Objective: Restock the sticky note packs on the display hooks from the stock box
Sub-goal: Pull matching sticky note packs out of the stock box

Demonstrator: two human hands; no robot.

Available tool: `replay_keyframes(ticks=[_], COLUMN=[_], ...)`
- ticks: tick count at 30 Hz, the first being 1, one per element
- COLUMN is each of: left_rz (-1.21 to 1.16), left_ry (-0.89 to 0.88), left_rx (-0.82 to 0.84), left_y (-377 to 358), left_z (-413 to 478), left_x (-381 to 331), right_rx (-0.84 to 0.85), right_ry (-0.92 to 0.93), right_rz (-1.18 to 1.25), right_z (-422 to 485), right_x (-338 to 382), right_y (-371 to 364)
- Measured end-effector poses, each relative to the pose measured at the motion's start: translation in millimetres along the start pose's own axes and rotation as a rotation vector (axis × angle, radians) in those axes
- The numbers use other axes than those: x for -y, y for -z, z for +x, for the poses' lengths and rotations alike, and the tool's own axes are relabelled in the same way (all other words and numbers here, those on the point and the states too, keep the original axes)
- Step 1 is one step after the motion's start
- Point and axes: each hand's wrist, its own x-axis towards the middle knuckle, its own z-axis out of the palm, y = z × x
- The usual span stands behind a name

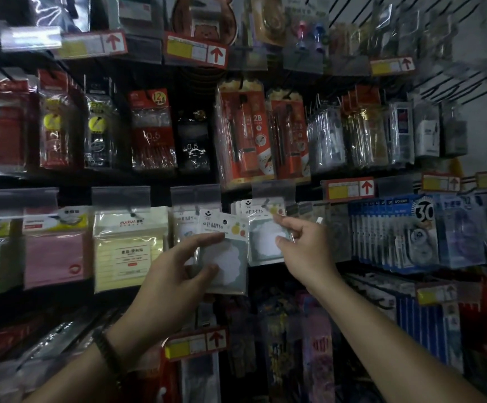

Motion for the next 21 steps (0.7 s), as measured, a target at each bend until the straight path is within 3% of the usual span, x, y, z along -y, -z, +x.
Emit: replay_keyframes(ticks=[11, 14, 17, 21], left_rz=[0.008, 0.019, 0.022, 0.049], left_ry=[0.059, 0.049, 0.011, -0.049], left_rx=[0.082, 0.065, 0.027, 0.028], left_y=[-4.0, -8.5, -16.4, -31.8], left_z=[-1.9, 2.0, 8.0, 17.1], left_x=[6.8, 5.8, 6.9, 10.9], right_rx=[0.046, -0.008, -0.067, 0.119], right_ry=[0.083, 0.123, 0.191, 0.091], right_rz=[-0.485, -0.591, -0.376, 0.112], right_z=[6.1, -10.5, -36.5, -62.6], right_x=[-4.0, 0.2, 3.4, 7.2], right_y=[-20.4, -13.0, -2.6, 2.6])
